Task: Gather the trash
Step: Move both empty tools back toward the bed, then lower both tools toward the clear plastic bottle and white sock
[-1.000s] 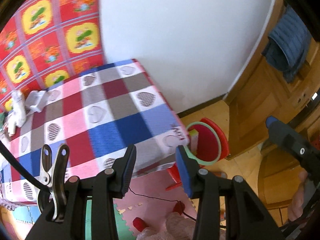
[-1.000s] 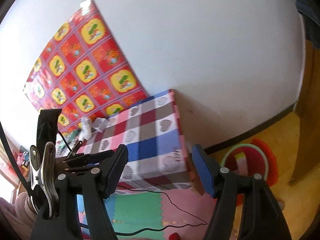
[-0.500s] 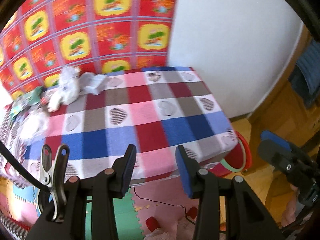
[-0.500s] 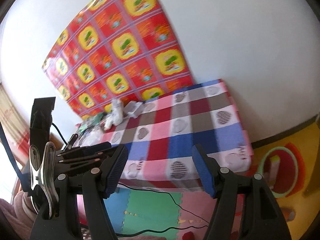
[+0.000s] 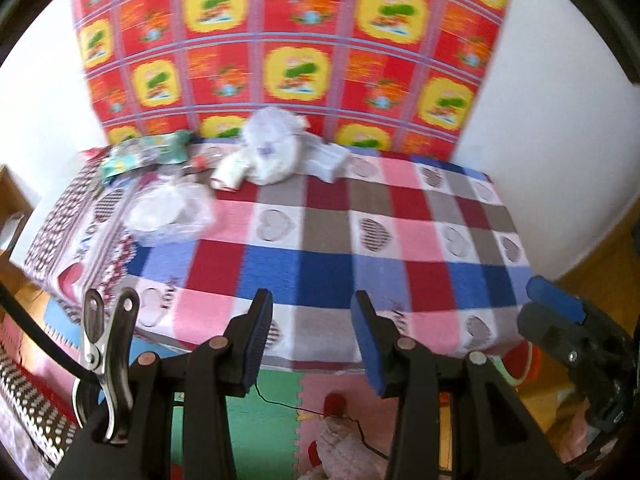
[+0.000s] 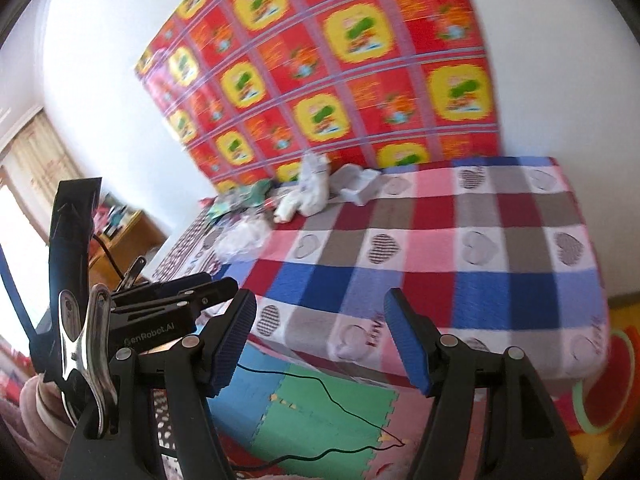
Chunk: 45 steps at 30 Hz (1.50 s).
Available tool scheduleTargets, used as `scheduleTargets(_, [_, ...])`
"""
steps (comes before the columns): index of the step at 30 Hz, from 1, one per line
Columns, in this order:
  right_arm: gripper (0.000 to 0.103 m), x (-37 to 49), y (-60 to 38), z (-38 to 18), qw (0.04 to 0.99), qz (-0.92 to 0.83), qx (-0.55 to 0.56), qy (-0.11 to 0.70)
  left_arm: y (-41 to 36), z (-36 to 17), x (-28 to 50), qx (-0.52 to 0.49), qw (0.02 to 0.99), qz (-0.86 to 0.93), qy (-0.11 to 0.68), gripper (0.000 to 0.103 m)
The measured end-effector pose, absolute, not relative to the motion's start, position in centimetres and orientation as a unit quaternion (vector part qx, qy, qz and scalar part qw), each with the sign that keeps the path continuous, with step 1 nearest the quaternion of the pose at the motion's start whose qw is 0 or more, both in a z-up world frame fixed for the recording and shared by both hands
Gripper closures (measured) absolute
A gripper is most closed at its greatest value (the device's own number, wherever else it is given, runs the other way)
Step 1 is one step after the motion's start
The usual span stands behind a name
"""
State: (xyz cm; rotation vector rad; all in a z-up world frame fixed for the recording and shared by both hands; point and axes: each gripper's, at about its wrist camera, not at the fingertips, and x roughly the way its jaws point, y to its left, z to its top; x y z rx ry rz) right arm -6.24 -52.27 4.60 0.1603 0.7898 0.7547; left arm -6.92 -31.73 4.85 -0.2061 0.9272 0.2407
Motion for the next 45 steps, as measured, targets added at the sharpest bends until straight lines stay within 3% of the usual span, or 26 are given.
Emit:
scheduleTargets(24, [0.035, 5.7, -41.1, 2.6, 0.803, 0.443, 0.043, 0.397, -17.8, 2.6, 4.5, -0.093, 0.867, 0.175, 0.457, 0.06])
scheduleTargets(45, [0.042, 7.9, -36.4, 0.9, 0.824, 0.358, 0.084, 0.431, -9.6, -1.5, 14.5, -0.017, 0.851, 0.072, 0.519, 0.06])
